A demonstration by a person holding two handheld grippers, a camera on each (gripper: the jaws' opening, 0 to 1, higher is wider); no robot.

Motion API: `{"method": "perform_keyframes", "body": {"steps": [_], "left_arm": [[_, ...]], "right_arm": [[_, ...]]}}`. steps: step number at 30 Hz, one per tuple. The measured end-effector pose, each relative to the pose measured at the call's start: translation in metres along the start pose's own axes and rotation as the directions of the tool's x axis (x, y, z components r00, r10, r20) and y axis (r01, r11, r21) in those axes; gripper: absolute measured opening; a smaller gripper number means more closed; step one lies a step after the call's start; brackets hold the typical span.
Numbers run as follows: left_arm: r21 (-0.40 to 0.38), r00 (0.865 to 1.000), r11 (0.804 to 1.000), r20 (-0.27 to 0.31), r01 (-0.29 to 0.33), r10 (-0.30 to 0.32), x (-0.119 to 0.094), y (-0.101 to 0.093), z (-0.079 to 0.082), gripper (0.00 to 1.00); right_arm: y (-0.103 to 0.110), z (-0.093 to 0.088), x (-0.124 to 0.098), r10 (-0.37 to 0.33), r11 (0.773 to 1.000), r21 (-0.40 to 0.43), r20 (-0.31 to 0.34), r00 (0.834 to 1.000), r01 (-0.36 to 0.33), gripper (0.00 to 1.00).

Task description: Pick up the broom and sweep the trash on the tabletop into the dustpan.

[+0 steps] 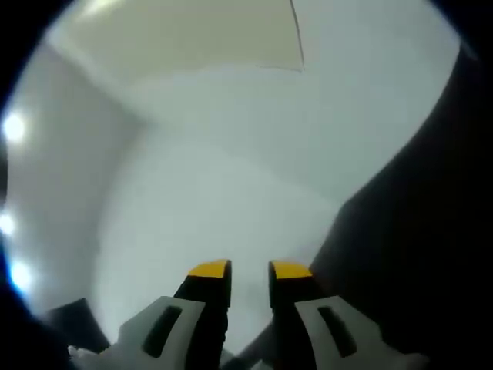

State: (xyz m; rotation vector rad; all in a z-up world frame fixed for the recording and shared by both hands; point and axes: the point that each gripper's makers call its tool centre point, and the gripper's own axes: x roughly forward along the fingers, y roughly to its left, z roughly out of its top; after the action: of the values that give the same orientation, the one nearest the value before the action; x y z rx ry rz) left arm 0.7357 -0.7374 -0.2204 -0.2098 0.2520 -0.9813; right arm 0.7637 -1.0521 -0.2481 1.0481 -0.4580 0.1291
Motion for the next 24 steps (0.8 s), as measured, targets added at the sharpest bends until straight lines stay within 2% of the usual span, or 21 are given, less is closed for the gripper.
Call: {"method": "perform_keyframes", "body": {"steps": [2, 6, 10, 13, 15, 16, 17, 22, 24], "left_arm": [[0.041, 0.998, 0.997, -0.021, -0.065, 0.066, -0.003, 0.020, -0.002, 0.06], [0.022, 0.995, 0.995, -0.026, -0.097, 0.097, -0.007, 0.041, -0.002, 0.07], [0.040, 0.986, 0.985, 0.009, -0.166, 0.166, -0.019, 0.067, 0.007, 0.08], [0.063, 0.981, 0.979, 0.051, -0.191, 0.188, -0.026, 0.081, 0.017, 0.08], [0.108, 0.982, 0.977, 0.069, -0.181, 0.175, -0.026, 0.092, 0.025, 0.08], [0.107, 0.984, 0.979, 0.060, -0.172, 0.166, -0.024, 0.098, 0.026, 0.08], [0.102, 0.990, 0.985, 0.048, -0.137, 0.132, -0.020, 0.102, 0.027, 0.08], [0.117, 0.990, 0.983, 0.018, -0.140, 0.139, 0.000, 0.143, 0.037, 0.09], [0.103, 0.991, 0.986, 0.031, -0.131, 0.129, 0.007, 0.148, 0.042, 0.08]], "right_arm": [[0.000, 0.000, 0.000, 0.000, 1.000, 0.000, -0.001, 1.000, 0.000, 0.21], [0.000, 0.001, 0.000, 0.002, 1.000, 0.004, 0.004, 1.000, -0.002, 0.21], [0.000, 0.002, 0.001, 0.004, 1.000, 0.008, 0.006, 1.000, -0.004, 0.21], [-0.001, 0.001, 0.001, 0.005, 1.000, 0.011, 0.005, 1.000, -0.005, 0.21], [-0.001, 0.002, 0.001, 0.005, 1.000, 0.013, 0.005, 1.000, -0.006, 0.21], [-0.001, 0.002, 0.001, 0.006, 1.000, 0.015, 0.005, 1.000, -0.006, 0.21], [-0.001, 0.002, 0.001, 0.006, 1.000, 0.016, 0.006, 1.000, -0.006, 0.21], [-0.002, 0.002, 0.000, 0.006, 1.000, 0.019, 0.008, 1.000, -0.006, 0.21], [-0.002, 0.002, 0.000, 0.005, 1.000, 0.020, 0.009, 1.000, -0.005, 0.21]]}}
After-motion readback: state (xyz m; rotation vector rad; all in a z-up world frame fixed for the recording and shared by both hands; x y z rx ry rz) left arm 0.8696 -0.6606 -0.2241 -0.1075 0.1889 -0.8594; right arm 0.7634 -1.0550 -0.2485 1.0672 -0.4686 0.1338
